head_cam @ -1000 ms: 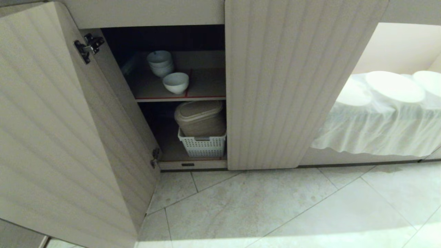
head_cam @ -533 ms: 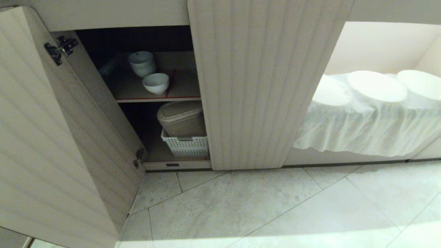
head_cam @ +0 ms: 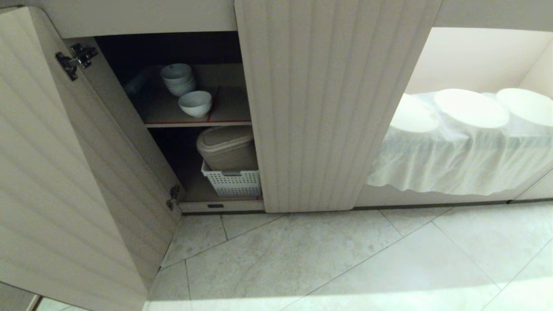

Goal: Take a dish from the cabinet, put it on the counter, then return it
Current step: Take the bowl from the cabinet

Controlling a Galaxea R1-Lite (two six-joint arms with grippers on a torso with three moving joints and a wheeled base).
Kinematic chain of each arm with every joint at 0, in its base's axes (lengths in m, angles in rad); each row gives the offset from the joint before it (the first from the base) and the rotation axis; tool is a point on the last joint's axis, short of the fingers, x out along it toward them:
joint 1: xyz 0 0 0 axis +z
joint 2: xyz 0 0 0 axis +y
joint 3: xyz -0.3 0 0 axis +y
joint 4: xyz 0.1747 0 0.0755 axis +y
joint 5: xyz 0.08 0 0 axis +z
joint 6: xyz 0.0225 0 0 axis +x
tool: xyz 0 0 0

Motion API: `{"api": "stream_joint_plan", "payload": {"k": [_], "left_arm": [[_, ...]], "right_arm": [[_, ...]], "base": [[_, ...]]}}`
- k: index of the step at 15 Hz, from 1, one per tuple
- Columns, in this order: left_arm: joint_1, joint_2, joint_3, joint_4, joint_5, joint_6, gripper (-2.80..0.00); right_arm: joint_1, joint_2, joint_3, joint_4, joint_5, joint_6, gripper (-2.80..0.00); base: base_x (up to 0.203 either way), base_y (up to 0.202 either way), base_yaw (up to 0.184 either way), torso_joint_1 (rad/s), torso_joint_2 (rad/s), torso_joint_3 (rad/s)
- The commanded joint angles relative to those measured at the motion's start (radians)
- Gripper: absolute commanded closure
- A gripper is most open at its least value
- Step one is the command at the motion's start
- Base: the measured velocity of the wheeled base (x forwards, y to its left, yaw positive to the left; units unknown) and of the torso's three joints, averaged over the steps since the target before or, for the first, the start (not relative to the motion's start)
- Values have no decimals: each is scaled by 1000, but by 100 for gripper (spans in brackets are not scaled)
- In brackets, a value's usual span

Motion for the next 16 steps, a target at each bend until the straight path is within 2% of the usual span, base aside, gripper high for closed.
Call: {"api": "stream_joint_plan", "payload": {"k": [1,16], "left_arm": [[0,0,0,0,0,2,0],[0,0,0,0,0,0,0]], "right_arm": [[0,1,0,0,0,1,0],[0,1,0,0,0,1,0]], "base": [[0,0,0,0,0,0],[5,0,0,0,1,0]]}}
